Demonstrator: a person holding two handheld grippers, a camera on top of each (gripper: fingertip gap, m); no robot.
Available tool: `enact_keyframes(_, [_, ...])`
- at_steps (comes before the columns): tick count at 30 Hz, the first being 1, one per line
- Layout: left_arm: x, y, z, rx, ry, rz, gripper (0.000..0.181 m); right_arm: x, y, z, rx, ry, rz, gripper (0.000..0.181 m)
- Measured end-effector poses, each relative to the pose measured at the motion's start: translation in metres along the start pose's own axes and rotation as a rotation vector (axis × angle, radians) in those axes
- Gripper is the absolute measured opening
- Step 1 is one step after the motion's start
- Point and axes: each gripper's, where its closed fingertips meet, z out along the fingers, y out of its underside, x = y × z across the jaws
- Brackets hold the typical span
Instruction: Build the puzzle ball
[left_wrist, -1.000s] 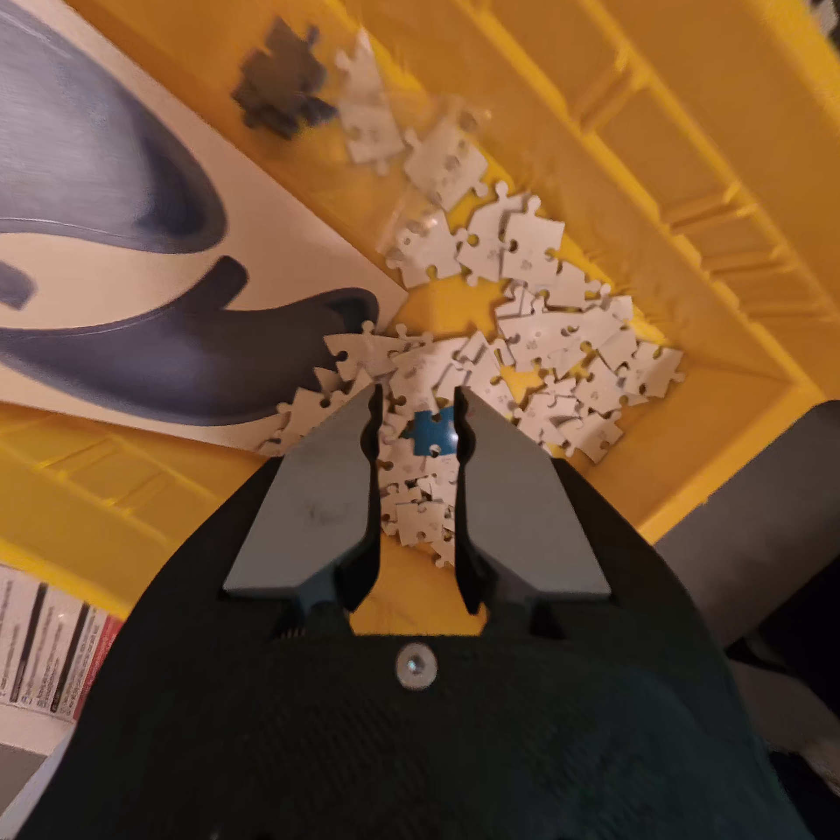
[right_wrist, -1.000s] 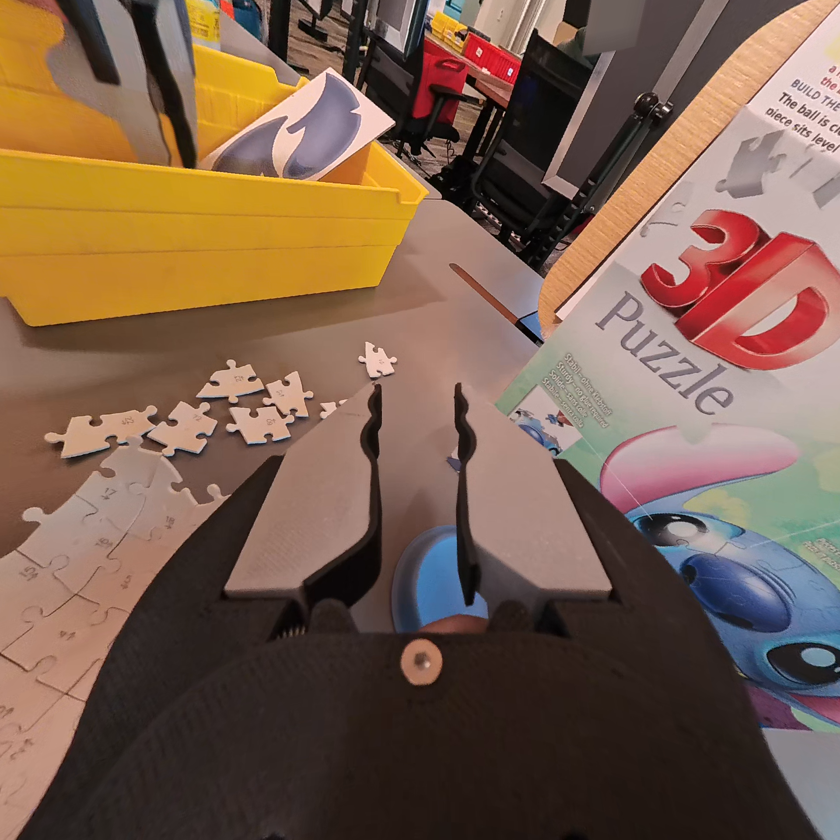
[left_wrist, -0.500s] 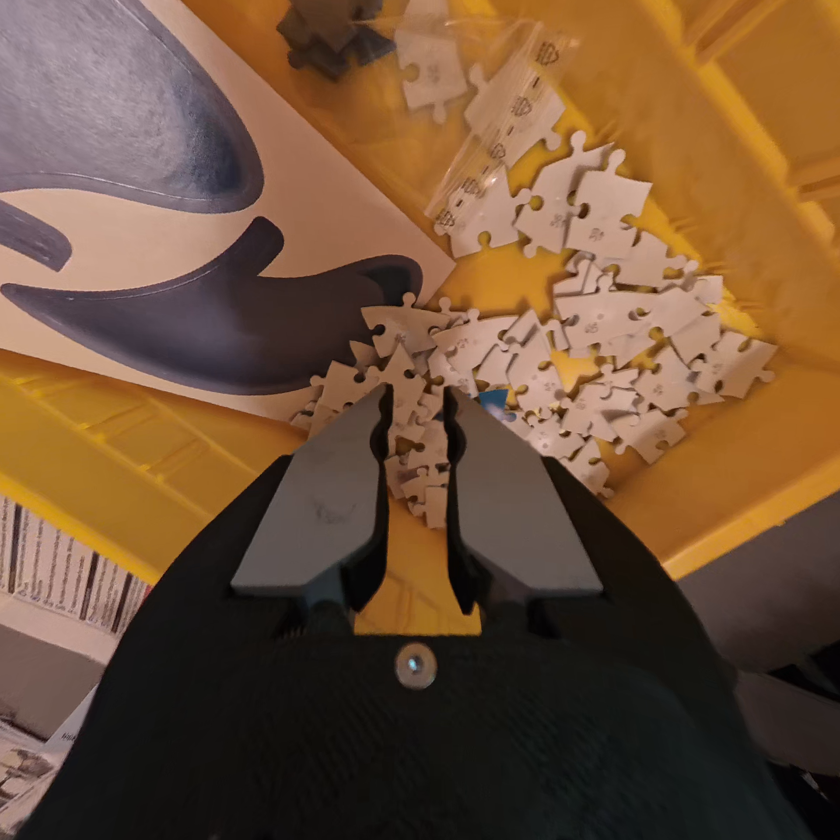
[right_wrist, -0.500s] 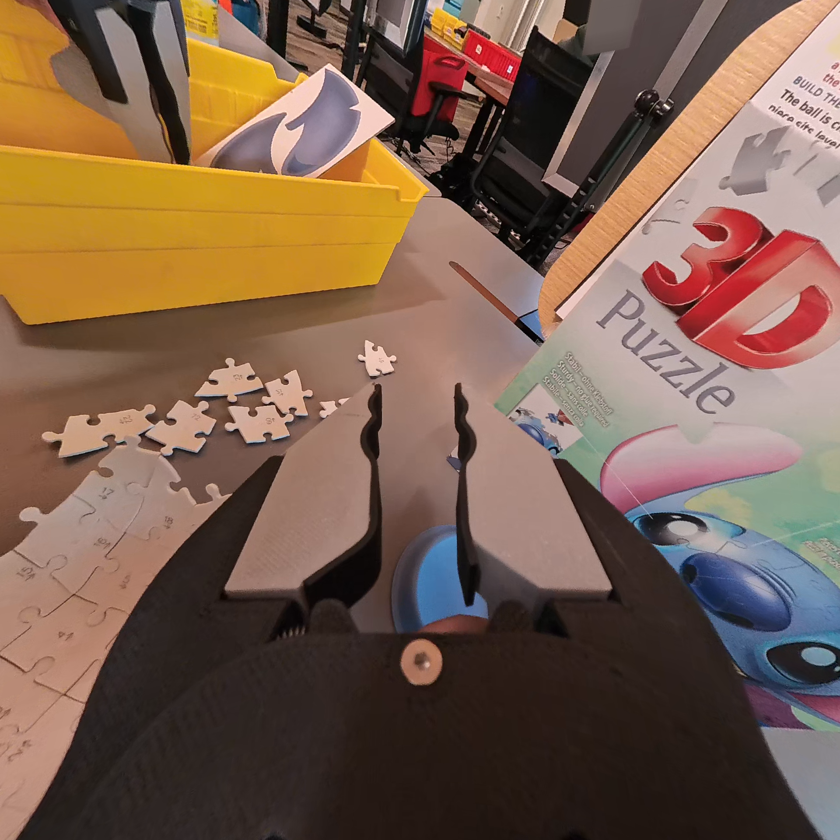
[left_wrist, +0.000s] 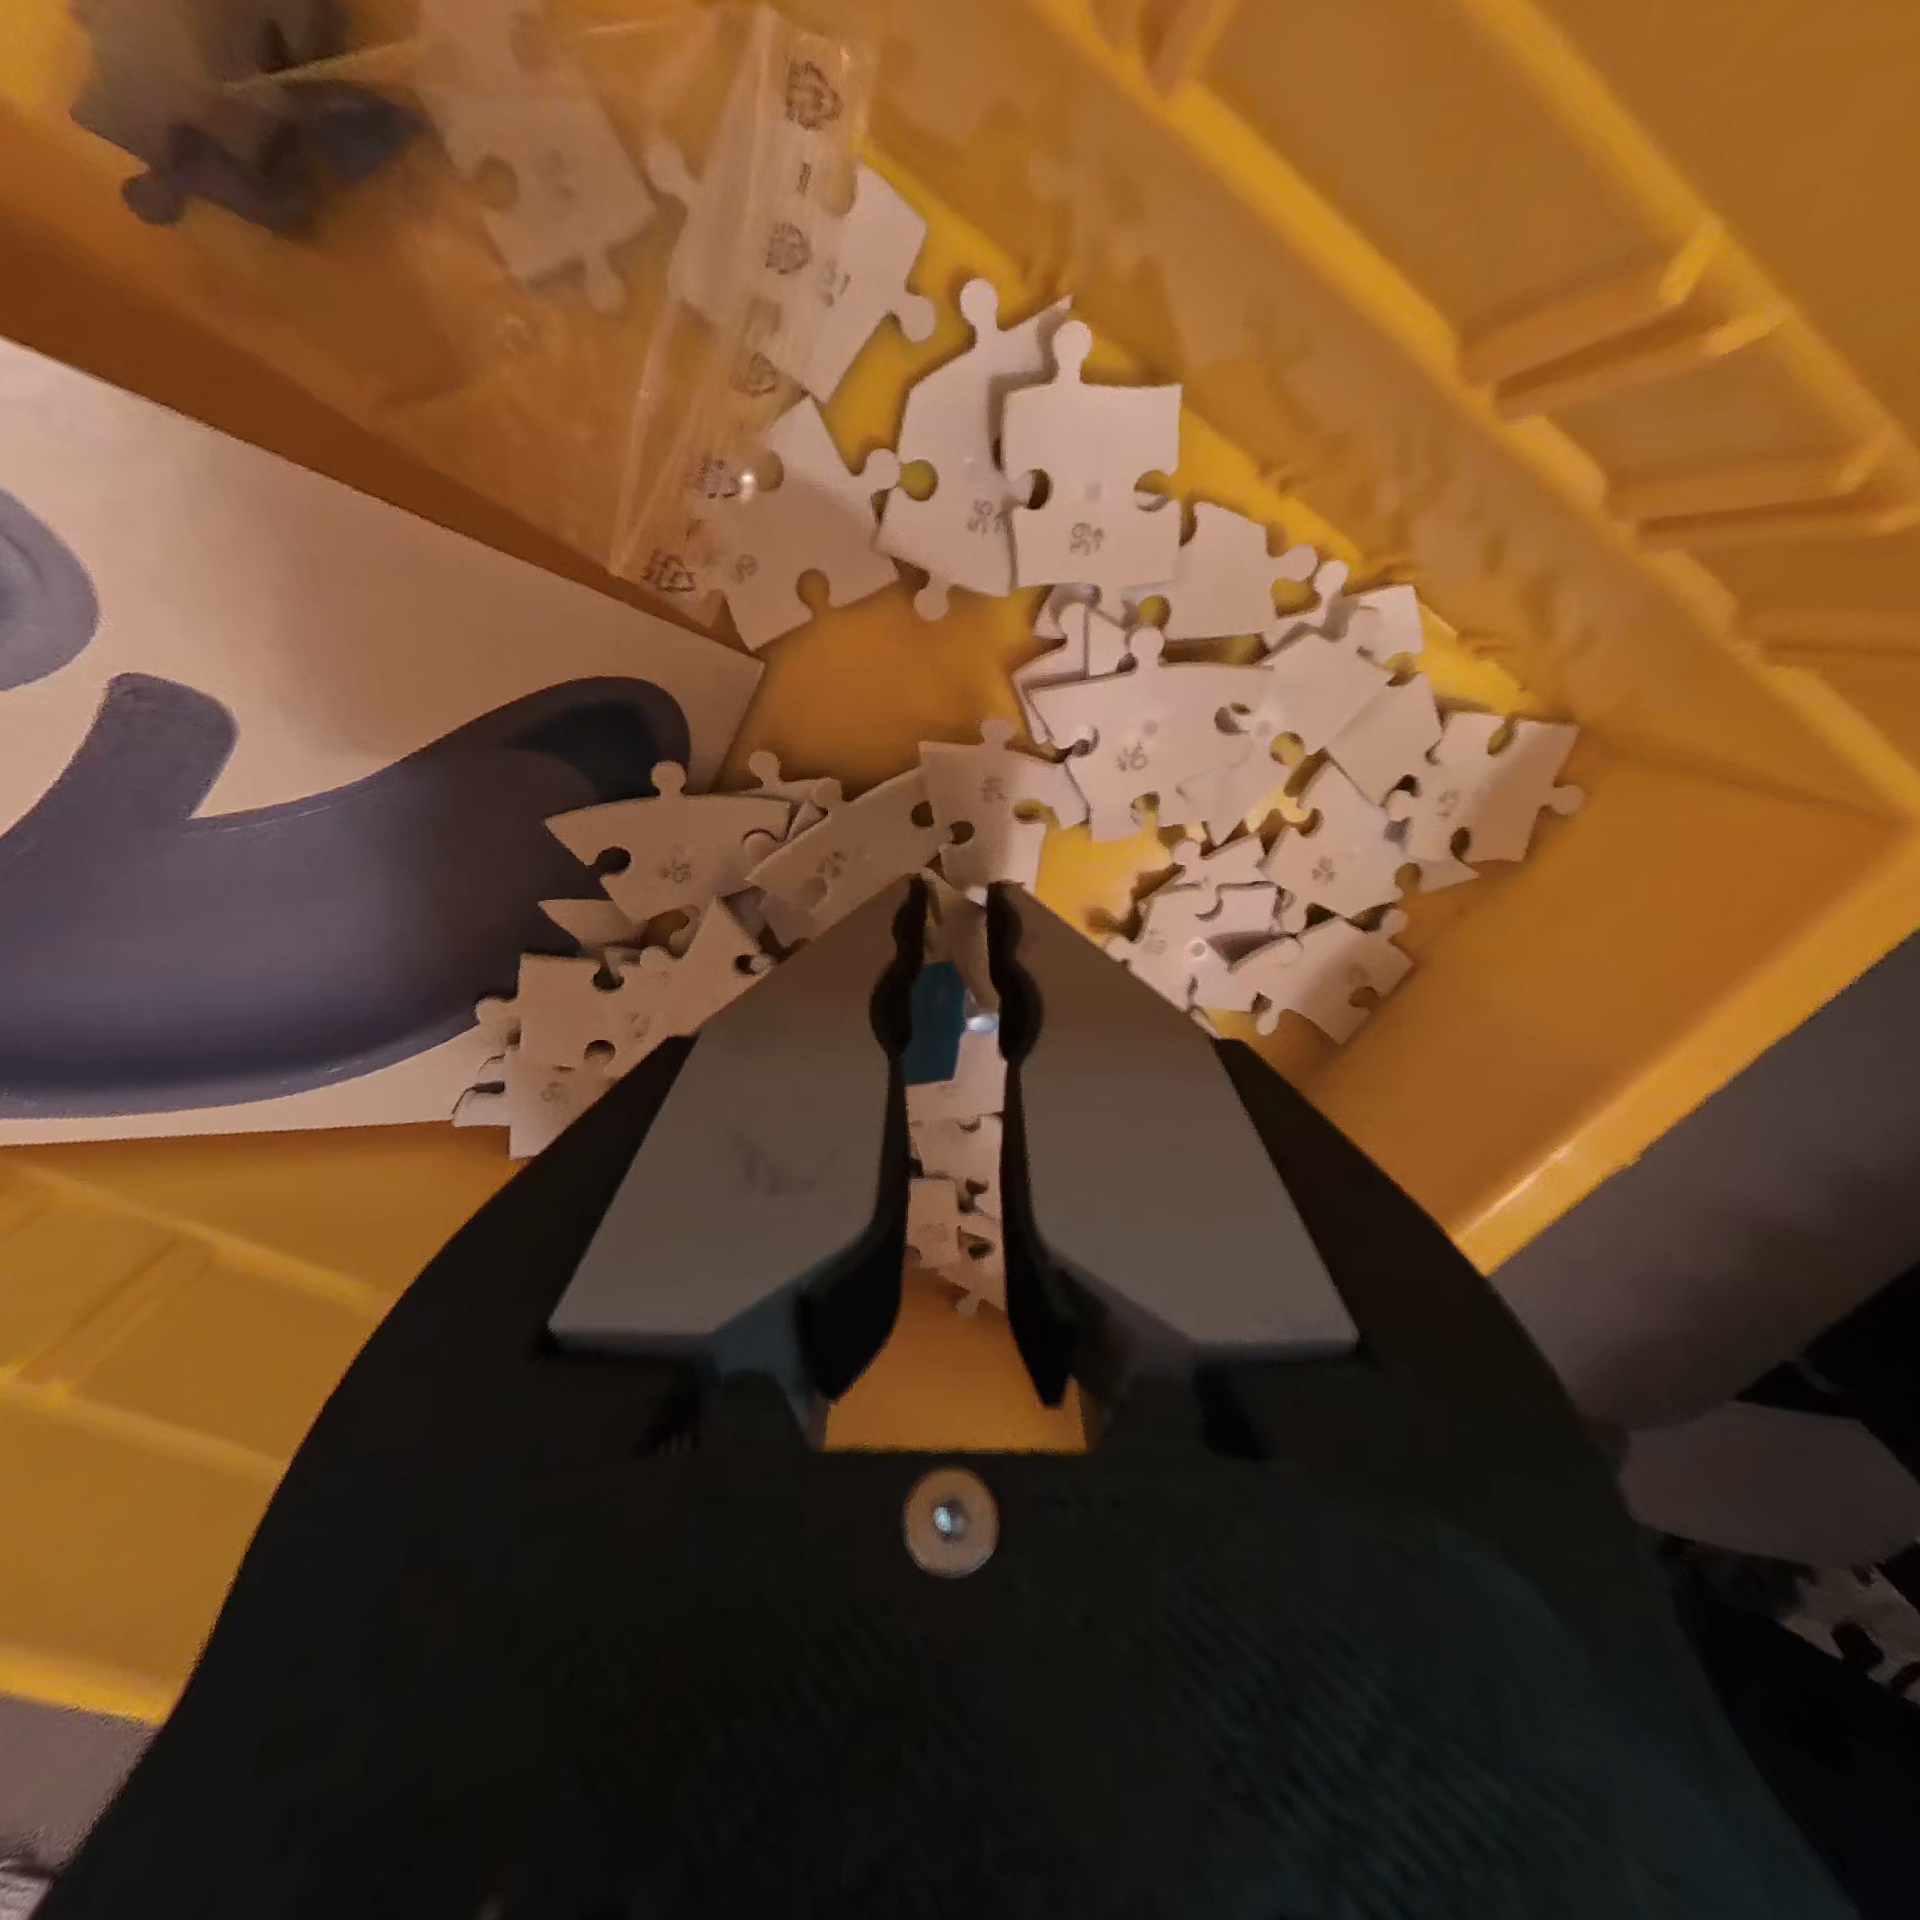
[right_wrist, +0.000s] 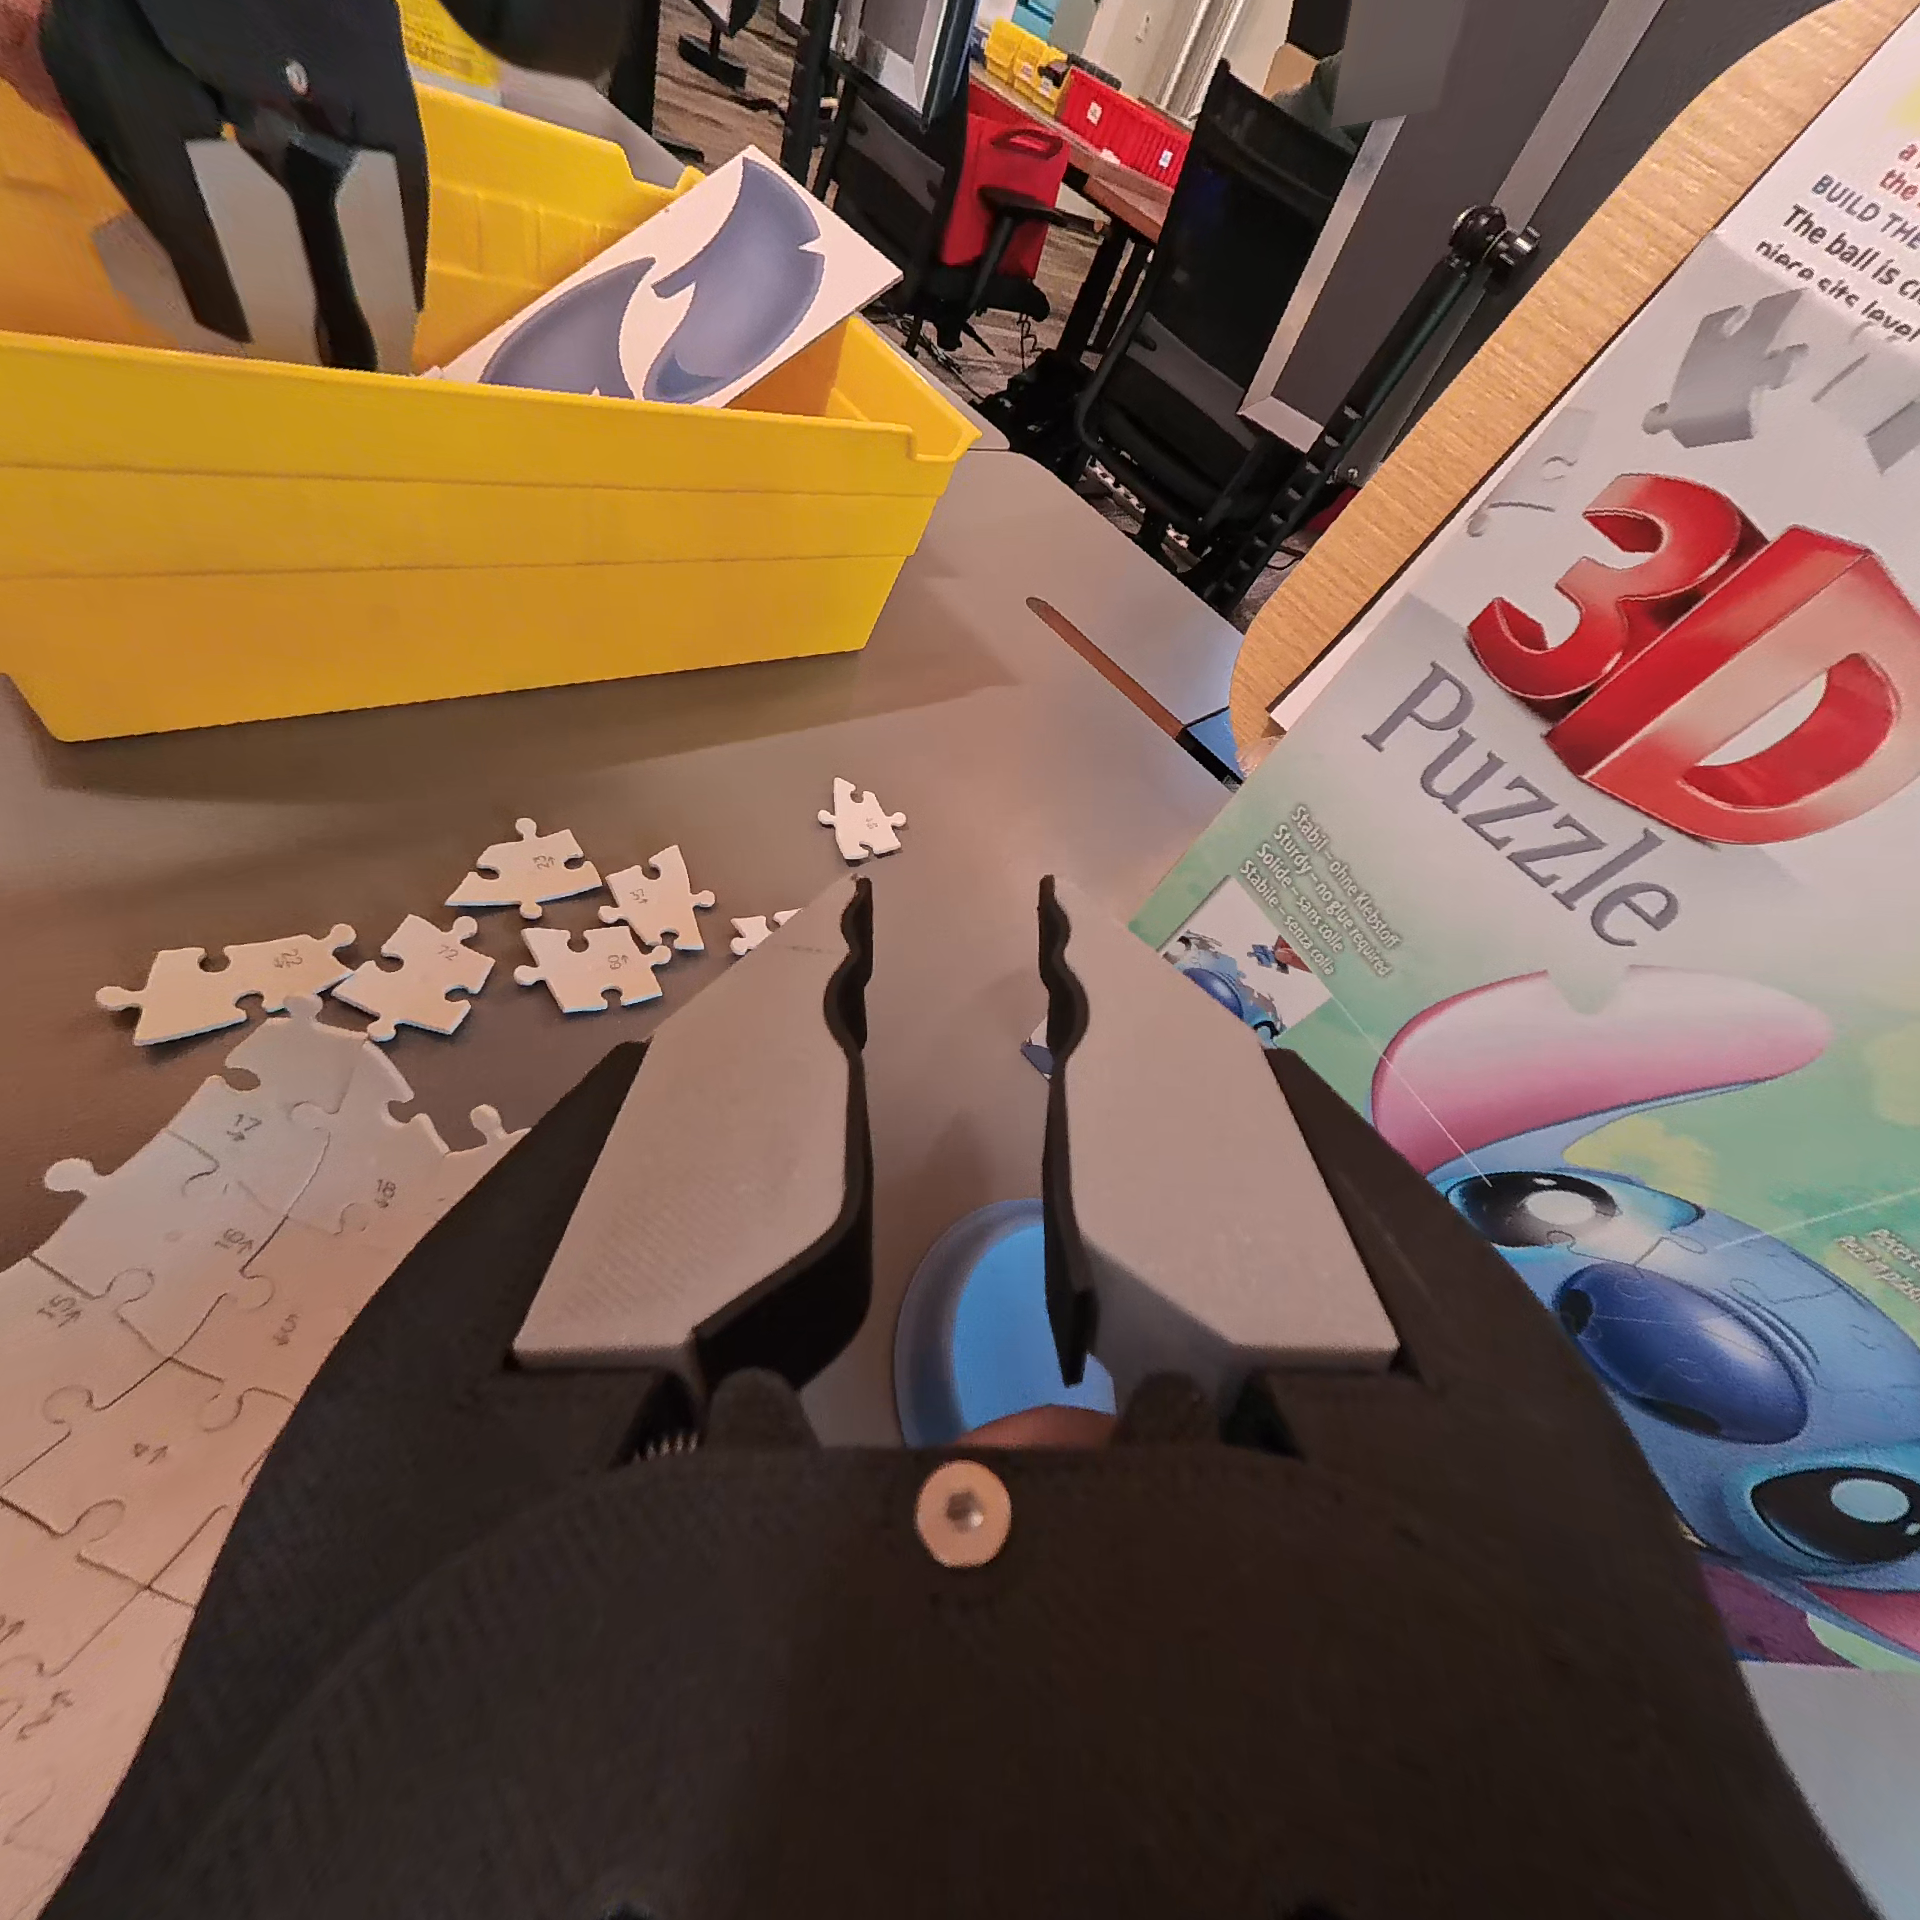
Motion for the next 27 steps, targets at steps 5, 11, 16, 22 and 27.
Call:
enact_keyframes(5, [-0.005, -0.002, -0.017, 0.07, 0.017, -0.028, 0.0, -0.001, 0.0, 0.0, -0.002, -0.003, -0.003, 0.028])
enact_keyframes(11, [-0.01, -0.011, -0.016, 0.116, 0.027, -0.042, 0.0, -0.002, 0.003, 0.002, -0.013, -0.007, -0.006, 0.028])
enact_keyframes(16, [-0.005, -0.022, -0.014, 0.146, 0.013, 0.01, 0.02, -0.001, 0.002, 0.001, -0.008, -0.004, -0.004, 0.028])
enact_keyframes(22, [-0.007, -0.026, -0.019, 0.174, 0.0, 0.007, 0.019, -0.002, 0.002, 0.002, -0.01, -0.007, -0.005, 0.028])
enact_keyframes(27, [0.02, -0.027, -0.005, 0.121, 0.054, 0.104, 0.025, -0.001, 0.002, 0.002, -0.01, -0.004, -0.002, 0.028])
